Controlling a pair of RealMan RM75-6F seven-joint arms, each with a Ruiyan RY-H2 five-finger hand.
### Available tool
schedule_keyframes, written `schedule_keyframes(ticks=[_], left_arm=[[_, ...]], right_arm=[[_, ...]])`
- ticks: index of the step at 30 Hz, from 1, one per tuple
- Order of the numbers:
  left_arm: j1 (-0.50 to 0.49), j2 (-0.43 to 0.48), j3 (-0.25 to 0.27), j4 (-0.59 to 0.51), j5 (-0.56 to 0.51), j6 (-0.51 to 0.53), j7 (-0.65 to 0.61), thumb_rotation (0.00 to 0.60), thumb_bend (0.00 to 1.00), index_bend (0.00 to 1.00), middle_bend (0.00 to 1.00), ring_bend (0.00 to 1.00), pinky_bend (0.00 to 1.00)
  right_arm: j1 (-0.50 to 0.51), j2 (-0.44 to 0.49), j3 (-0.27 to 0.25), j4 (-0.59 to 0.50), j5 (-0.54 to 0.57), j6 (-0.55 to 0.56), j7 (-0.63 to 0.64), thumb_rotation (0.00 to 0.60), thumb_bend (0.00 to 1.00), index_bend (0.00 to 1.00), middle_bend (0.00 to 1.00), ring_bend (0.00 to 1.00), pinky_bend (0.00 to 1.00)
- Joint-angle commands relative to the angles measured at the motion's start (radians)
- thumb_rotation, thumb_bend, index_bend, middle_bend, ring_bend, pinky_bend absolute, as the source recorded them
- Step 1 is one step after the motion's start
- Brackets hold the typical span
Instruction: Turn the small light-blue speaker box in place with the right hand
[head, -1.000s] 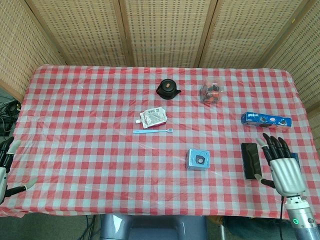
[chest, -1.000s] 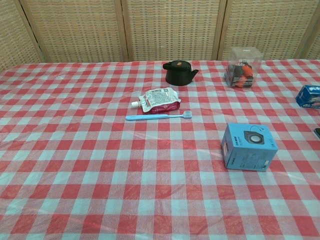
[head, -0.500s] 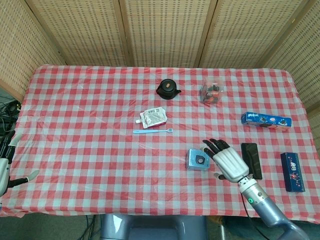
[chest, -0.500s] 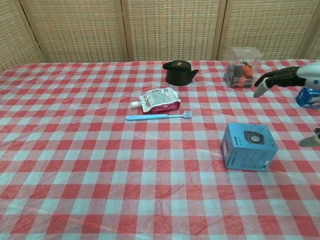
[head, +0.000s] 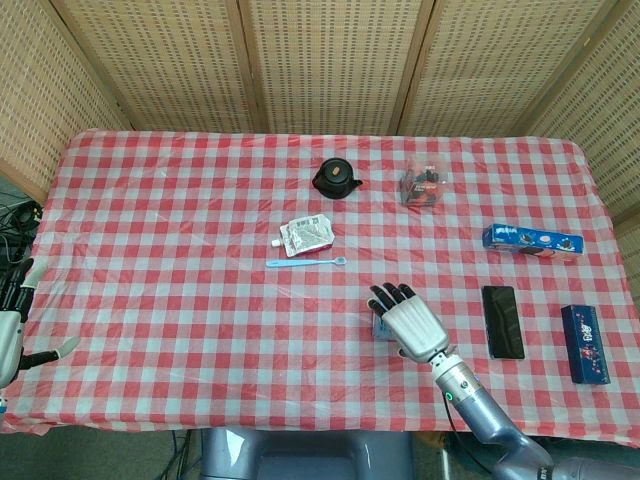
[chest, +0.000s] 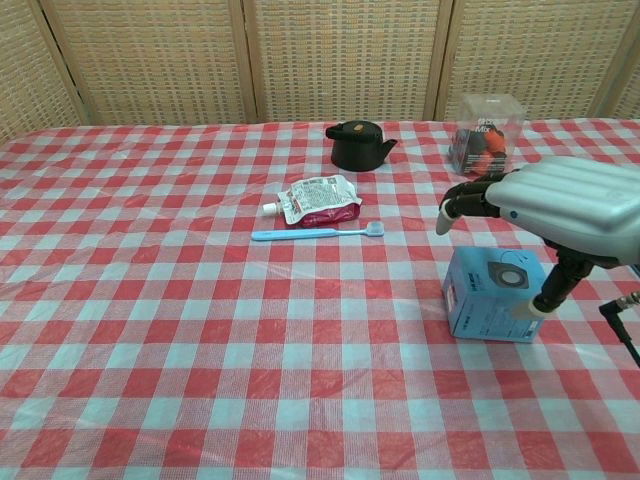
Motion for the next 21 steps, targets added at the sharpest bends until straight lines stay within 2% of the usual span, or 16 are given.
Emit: schedule_keyframes(ticks=[1, 5, 11, 16, 21], left_arm=[[0.0, 0.0, 0.001, 0.0, -0.001, 0.0, 0.002, 0.6, 0.0, 0.0, 0.0, 0.0, 0.0], [-0.002, 0.0, 0.003, -0.002, -0.001, -0.003, 0.005, 0.6, 0.0, 0.0, 0.0, 0.0, 0.0], [-0.002, 0.001, 0.004, -0.003, -0.002, -0.002, 0.005, 0.6, 0.0, 0.0, 0.0, 0.0, 0.0], [-0.003, 0.002, 0.005, -0.004, -0.002, -0.003, 0.005, 0.6, 0.0, 0.0, 0.0, 0.0, 0.0], [-0.004, 0.004, 0.006, -0.005, -0.003, -0.003, 0.004, 0.6, 0.0, 0.0, 0.0, 0.0, 0.0]], right_arm=[[0.015, -0.03, 0.0, 0.034, 0.033, -0.008, -0.028, 0.6, 0.09, 0.26, 0.23, 0.21, 0.32], [0.022, -0.049, -0.011, 0.057, 0.058, -0.015, -0.048, 0.6, 0.13, 0.26, 0.24, 0.21, 0.33], [0.028, -0.068, -0.015, 0.088, 0.08, -0.011, -0.047, 0.6, 0.36, 0.28, 0.31, 0.29, 0.4], [0.03, -0.081, -0.008, 0.115, 0.09, 0.001, -0.014, 0.6, 0.57, 0.35, 0.41, 0.38, 0.5], [0.028, -0.075, -0.005, 0.117, 0.059, 0.028, 0.067, 0.6, 0.66, 0.39, 0.45, 0.42, 0.54]])
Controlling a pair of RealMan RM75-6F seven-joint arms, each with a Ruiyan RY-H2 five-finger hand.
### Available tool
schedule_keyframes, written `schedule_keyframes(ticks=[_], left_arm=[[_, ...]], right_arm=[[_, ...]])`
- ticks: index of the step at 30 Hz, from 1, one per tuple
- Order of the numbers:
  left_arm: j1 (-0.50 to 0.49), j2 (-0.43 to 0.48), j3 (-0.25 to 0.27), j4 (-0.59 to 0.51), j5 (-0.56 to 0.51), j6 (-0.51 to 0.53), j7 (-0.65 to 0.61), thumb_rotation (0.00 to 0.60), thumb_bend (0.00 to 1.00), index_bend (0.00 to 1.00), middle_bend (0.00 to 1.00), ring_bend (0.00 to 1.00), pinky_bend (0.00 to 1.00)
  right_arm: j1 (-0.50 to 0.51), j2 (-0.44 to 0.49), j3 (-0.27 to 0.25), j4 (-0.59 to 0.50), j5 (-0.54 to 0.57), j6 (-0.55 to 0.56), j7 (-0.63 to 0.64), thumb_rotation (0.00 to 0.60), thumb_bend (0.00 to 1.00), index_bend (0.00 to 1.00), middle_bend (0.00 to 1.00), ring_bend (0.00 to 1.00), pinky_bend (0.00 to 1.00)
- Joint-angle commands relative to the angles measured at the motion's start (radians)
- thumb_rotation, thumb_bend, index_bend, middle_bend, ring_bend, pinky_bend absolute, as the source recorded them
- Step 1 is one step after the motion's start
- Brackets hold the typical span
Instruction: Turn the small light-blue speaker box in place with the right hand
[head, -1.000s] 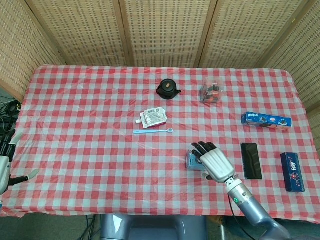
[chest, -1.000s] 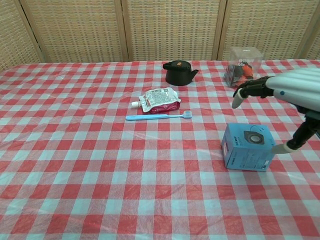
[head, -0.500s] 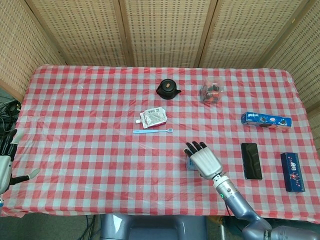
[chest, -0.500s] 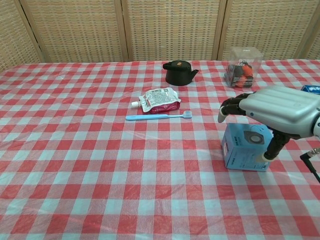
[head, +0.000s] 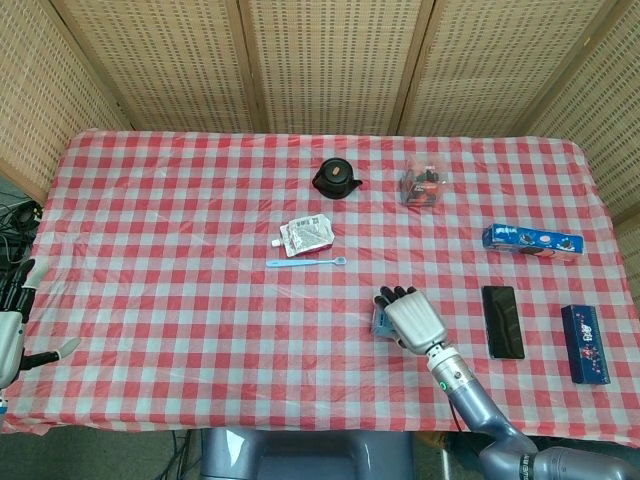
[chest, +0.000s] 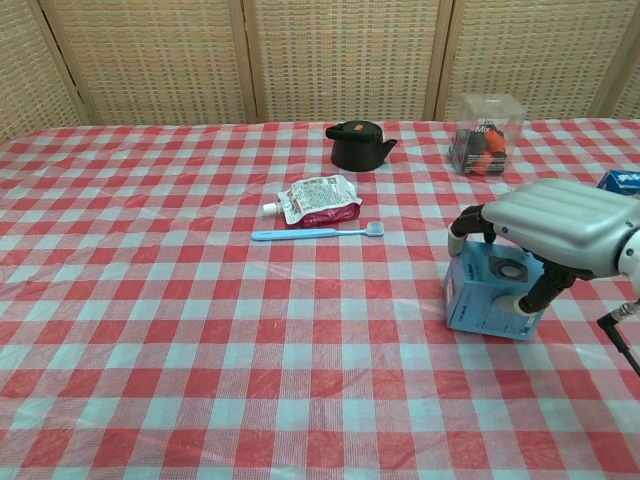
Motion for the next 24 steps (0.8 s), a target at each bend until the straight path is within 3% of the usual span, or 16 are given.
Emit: schedule_keyframes(ticks=[1, 7, 9, 11, 19, 24], left_arm=[[0.0, 0.0, 0.0, 0.0, 0.0, 0.0, -0.001, 0.6, 0.0, 0.0, 0.0, 0.0, 0.0], [-0.001, 0.004, 0.002, -0.003, -0.001, 0.0, -0.004, 0.6, 0.0, 0.0, 0.0, 0.0, 0.0], [-0.001, 0.006, 0.003, -0.004, -0.002, -0.001, -0.005, 0.6, 0.0, 0.0, 0.0, 0.0, 0.0], [-0.001, 0.007, 0.003, -0.005, -0.002, -0.001, -0.004, 0.6, 0.0, 0.0, 0.0, 0.0, 0.0], [-0.003, 0.006, 0.001, -0.007, -0.011, -0.002, 0.004, 0.6, 0.0, 0.0, 0.0, 0.0, 0.0], [-0.007, 0.005, 0.0, -0.007, -0.019, -0.009, 0.009, 0.6, 0.0, 0.0, 0.0, 0.0, 0.0]], right_arm=[[-0.001, 0.012, 0.003, -0.005, -0.033, 0.024, 0.064, 0.6, 0.66, 0.4, 0.45, 0.42, 0.54], [0.025, 0.122, 0.053, -0.138, 0.003, -0.019, 0.193, 0.6, 0.67, 0.4, 0.45, 0.42, 0.54], [0.082, 0.26, 0.1, -0.249, 0.121, -0.205, 0.338, 0.6, 0.67, 0.4, 0.45, 0.42, 0.54], [0.115, 0.326, 0.118, -0.274, 0.173, -0.301, 0.399, 0.6, 0.67, 0.4, 0.45, 0.42, 0.54], [0.236, 0.433, 0.13, -0.262, 0.324, -0.597, 0.571, 0.6, 0.72, 0.42, 0.47, 0.45, 0.54], [0.279, 0.429, 0.111, -0.236, 0.307, -0.696, 0.621, 0.6, 0.75, 0.42, 0.47, 0.45, 0.54]])
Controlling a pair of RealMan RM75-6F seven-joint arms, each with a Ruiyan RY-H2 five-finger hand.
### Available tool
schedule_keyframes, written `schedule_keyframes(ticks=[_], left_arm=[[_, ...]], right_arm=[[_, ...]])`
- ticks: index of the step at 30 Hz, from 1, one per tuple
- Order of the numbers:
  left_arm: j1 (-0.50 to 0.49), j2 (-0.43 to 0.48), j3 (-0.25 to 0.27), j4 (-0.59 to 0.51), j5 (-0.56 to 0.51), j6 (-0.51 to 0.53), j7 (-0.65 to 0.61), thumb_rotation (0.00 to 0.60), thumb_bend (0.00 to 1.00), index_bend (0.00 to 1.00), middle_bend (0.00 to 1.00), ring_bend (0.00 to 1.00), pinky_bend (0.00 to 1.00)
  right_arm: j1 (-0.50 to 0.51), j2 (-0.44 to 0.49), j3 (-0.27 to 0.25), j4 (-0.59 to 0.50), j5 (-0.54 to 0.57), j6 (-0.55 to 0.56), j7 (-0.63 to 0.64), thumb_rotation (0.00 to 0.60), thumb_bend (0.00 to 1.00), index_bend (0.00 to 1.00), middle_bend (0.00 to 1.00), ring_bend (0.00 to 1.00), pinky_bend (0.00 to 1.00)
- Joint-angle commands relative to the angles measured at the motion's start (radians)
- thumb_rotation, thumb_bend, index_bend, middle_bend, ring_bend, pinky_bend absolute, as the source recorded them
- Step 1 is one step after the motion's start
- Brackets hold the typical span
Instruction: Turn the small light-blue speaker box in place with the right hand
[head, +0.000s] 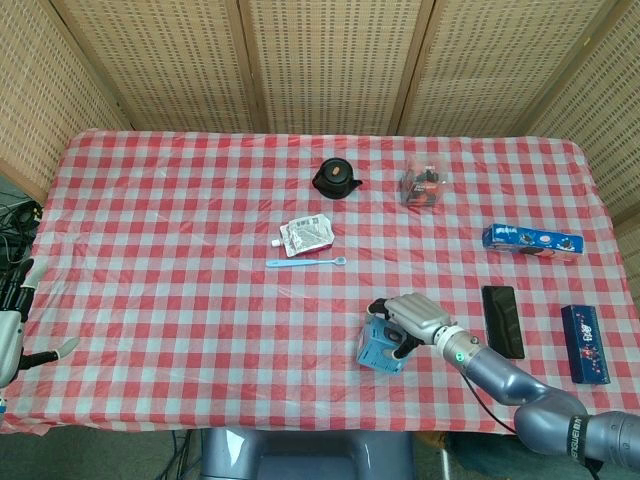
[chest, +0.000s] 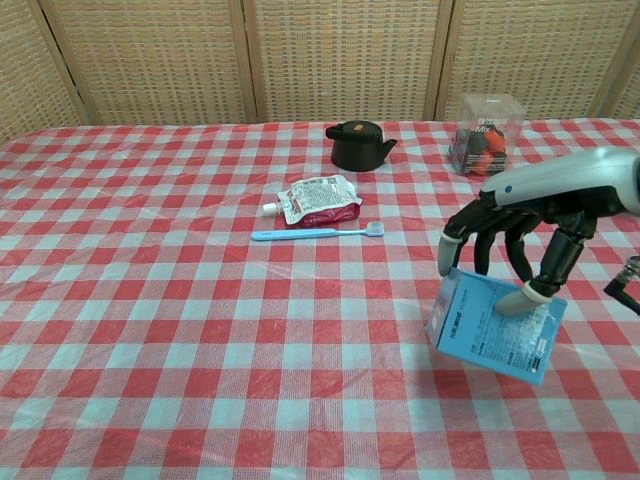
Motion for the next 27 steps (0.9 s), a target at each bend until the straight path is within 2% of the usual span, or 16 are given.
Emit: schedule_keyframes(ticks=[1, 6, 7, 9, 11, 12, 14, 16, 17, 18, 20, 24, 27], left_arm=[[-0.002, -0.001, 0.0, 0.0, -0.002, -0.003, 0.002, 0.6, 0.0, 0.0, 0.0, 0.0, 0.0], [-0.004, -0.002, 0.001, 0.001, -0.002, -0.004, 0.005, 0.6, 0.0, 0.0, 0.0, 0.0, 0.0], [-0.004, -0.003, 0.001, 0.001, -0.002, -0.004, 0.005, 0.6, 0.0, 0.0, 0.0, 0.0, 0.0], [-0.004, -0.003, 0.001, 0.002, -0.002, -0.004, 0.004, 0.6, 0.0, 0.0, 0.0, 0.0, 0.0], [-0.005, -0.003, 0.003, 0.002, 0.0, -0.006, 0.007, 0.6, 0.0, 0.0, 0.0, 0.0, 0.0], [-0.005, -0.003, 0.004, 0.002, 0.0, -0.006, 0.007, 0.6, 0.0, 0.0, 0.0, 0.0, 0.0], [-0.005, -0.003, 0.004, 0.002, 0.001, -0.004, 0.006, 0.6, 0.0, 0.0, 0.0, 0.0, 0.0], [-0.004, -0.003, 0.004, 0.001, 0.002, -0.002, 0.005, 0.6, 0.0, 0.0, 0.0, 0.0, 0.0], [-0.004, -0.003, 0.004, 0.001, 0.002, 0.0, 0.004, 0.6, 0.0, 0.0, 0.0, 0.0, 0.0], [-0.003, -0.003, 0.004, 0.002, 0.003, 0.001, 0.002, 0.6, 0.0, 0.0, 0.0, 0.0, 0.0], [-0.003, -0.003, 0.005, 0.003, 0.005, 0.0, 0.001, 0.6, 0.0, 0.0, 0.0, 0.0, 0.0], [-0.005, -0.004, 0.007, 0.003, 0.009, 0.0, 0.005, 0.6, 0.0, 0.0, 0.0, 0.0, 0.0], [-0.005, -0.005, 0.008, 0.002, 0.01, 0.0, 0.009, 0.6, 0.0, 0.0, 0.0, 0.0, 0.0]], right_arm=[[0.053, 0.017, -0.011, 0.016, 0.007, -0.075, 0.049, 0.6, 0.75, 0.42, 0.47, 0.45, 0.54], [0.086, -0.005, -0.043, 0.052, -0.004, -0.105, 0.059, 0.6, 0.75, 0.42, 0.47, 0.45, 0.53], [0.091, -0.01, -0.051, 0.059, -0.005, -0.105, 0.056, 0.6, 0.75, 0.41, 0.45, 0.44, 0.5], [0.105, -0.018, -0.071, 0.076, -0.002, -0.103, 0.048, 0.6, 0.72, 0.34, 0.36, 0.35, 0.36], [0.115, -0.032, -0.1, 0.104, 0.009, -0.067, 0.03, 0.6, 0.58, 0.22, 0.19, 0.17, 0.16], [0.116, -0.043, -0.115, 0.113, 0.011, -0.025, 0.009, 0.6, 0.51, 0.18, 0.13, 0.11, 0.11], [0.112, -0.057, -0.131, 0.118, 0.016, 0.055, -0.032, 0.6, 0.29, 0.06, 0.02, 0.01, 0.01], [0.102, -0.069, -0.138, 0.114, 0.014, 0.135, -0.07, 0.6, 0.17, 0.01, 0.0, 0.0, 0.0], [0.093, -0.073, -0.137, 0.105, 0.014, 0.18, -0.085, 0.6, 0.14, 0.0, 0.0, 0.0, 0.0], [0.074, -0.072, -0.125, 0.082, 0.005, 0.26, -0.102, 0.6, 0.13, 0.0, 0.0, 0.0, 0.0], [0.058, -0.069, -0.12, 0.058, -0.009, 0.321, -0.119, 0.6, 0.13, 0.0, 0.0, 0.0, 0.0], [0.028, -0.03, -0.113, -0.016, -0.038, 0.41, -0.143, 0.6, 0.13, 0.0, 0.0, 0.0, 0.0], [0.011, 0.002, -0.136, -0.07, -0.054, 0.439, -0.186, 0.6, 0.12, 0.0, 0.0, 0.0, 0.0]])
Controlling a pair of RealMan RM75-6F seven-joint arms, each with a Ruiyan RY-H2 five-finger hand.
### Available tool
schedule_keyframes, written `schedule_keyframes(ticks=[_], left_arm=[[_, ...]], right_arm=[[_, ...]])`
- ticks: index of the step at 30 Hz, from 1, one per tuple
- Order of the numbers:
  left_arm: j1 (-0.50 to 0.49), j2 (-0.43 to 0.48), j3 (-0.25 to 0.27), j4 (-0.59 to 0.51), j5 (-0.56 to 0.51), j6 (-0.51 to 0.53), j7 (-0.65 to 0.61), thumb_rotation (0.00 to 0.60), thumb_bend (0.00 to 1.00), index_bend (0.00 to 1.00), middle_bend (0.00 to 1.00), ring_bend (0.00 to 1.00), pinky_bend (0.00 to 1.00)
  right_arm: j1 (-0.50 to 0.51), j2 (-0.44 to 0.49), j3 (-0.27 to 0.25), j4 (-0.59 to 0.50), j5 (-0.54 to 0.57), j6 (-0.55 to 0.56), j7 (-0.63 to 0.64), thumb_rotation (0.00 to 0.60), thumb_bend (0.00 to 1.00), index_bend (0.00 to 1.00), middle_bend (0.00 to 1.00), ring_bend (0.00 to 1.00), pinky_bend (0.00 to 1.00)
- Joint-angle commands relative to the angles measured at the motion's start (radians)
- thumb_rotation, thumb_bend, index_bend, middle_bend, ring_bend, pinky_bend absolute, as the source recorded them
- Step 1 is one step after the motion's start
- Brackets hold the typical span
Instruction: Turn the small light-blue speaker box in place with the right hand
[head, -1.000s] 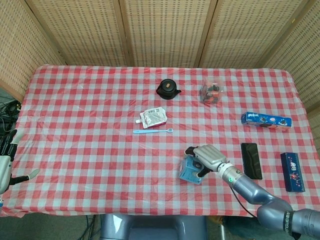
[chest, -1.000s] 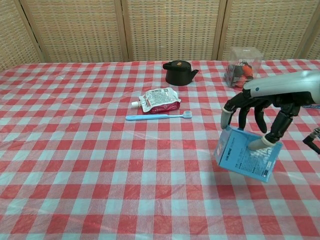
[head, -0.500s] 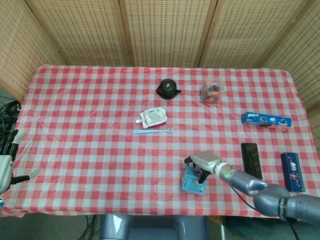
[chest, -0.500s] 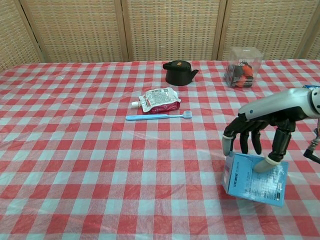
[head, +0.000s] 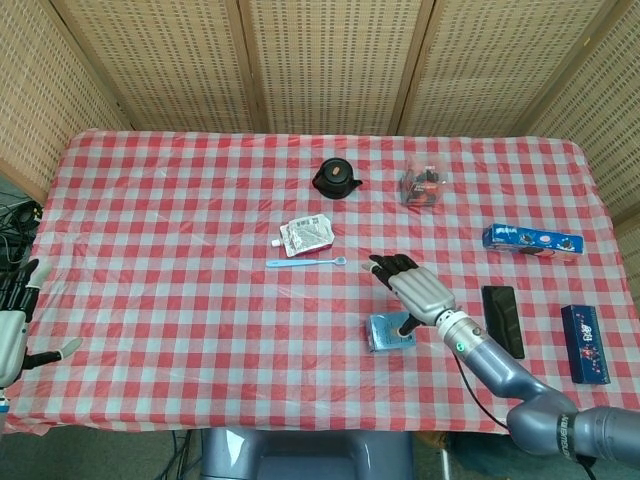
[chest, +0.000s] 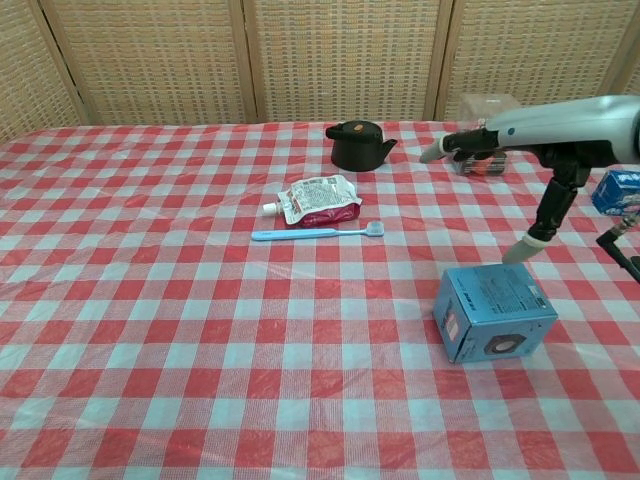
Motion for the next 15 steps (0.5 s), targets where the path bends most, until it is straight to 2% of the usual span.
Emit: schedule_keyframes(ticks=[1, 5, 10, 15], left_arm=[[0.0, -0.001, 0.001, -0.001, 0.002, 0.0, 0.003, 0.6, 0.0, 0.0, 0.0, 0.0, 0.0], [0.0, -0.003, 0.003, -0.002, 0.006, 0.003, 0.008, 0.6, 0.0, 0.0, 0.0, 0.0, 0.0], [0.0, -0.005, 0.004, -0.003, 0.007, 0.004, 0.013, 0.6, 0.0, 0.0, 0.0, 0.0, 0.0], [0.001, -0.006, 0.005, -0.002, 0.006, 0.006, 0.014, 0.6, 0.0, 0.0, 0.0, 0.0, 0.0]], right_arm=[[-0.035, 0.041, -0.024, -0.076, -0.031, 0.051, -0.063, 0.6, 0.11, 0.0, 0.0, 0.0, 0.0], [-0.05, 0.045, -0.061, -0.098, -0.064, 0.054, -0.097, 0.6, 0.09, 0.0, 0.0, 0.0, 0.0], [-0.084, -0.002, -0.116, -0.063, -0.159, 0.087, -0.143, 0.6, 0.09, 0.03, 0.01, 0.0, 0.0], [-0.14, -0.131, -0.159, 0.078, -0.27, 0.18, -0.196, 0.6, 0.09, 0.12, 0.11, 0.05, 0.08]])
